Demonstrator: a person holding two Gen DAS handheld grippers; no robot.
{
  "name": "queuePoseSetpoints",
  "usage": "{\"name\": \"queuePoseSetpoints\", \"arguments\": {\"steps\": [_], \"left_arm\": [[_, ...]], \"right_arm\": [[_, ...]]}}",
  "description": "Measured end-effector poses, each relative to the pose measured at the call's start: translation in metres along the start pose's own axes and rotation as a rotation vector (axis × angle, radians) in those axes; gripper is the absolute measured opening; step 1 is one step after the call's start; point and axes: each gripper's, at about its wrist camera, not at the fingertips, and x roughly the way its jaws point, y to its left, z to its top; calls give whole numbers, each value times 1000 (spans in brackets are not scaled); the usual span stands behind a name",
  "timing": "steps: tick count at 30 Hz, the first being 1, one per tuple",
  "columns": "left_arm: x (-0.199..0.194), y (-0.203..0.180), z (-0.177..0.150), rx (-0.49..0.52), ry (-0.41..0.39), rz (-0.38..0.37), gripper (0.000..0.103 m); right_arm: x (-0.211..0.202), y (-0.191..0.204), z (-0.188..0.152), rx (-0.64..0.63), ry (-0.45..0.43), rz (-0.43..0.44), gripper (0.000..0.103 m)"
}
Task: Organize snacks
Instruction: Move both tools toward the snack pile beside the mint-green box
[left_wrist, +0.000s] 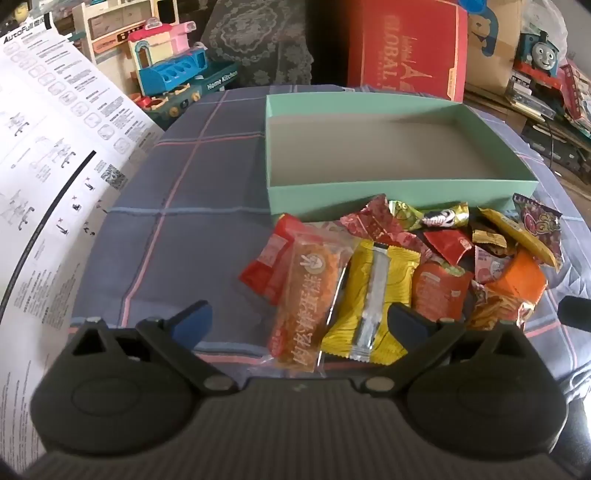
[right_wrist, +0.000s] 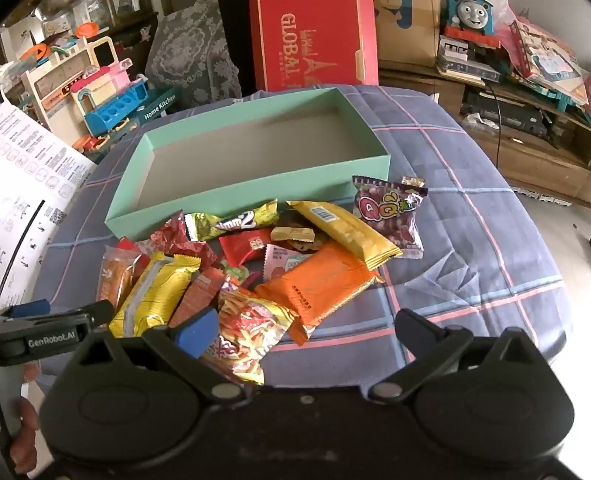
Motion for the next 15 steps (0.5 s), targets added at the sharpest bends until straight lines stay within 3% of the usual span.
{"name": "queuePoseSetpoints", "arguments": {"steps": [10,15], "left_arm": [[3,-6,2,17,12,-21,103],[-2,1,-3,-7,2,5,103]], "right_arm": [[-3,-4,2,13,11,4,103],[-3,-2,-4,14,5,4,103]]}}
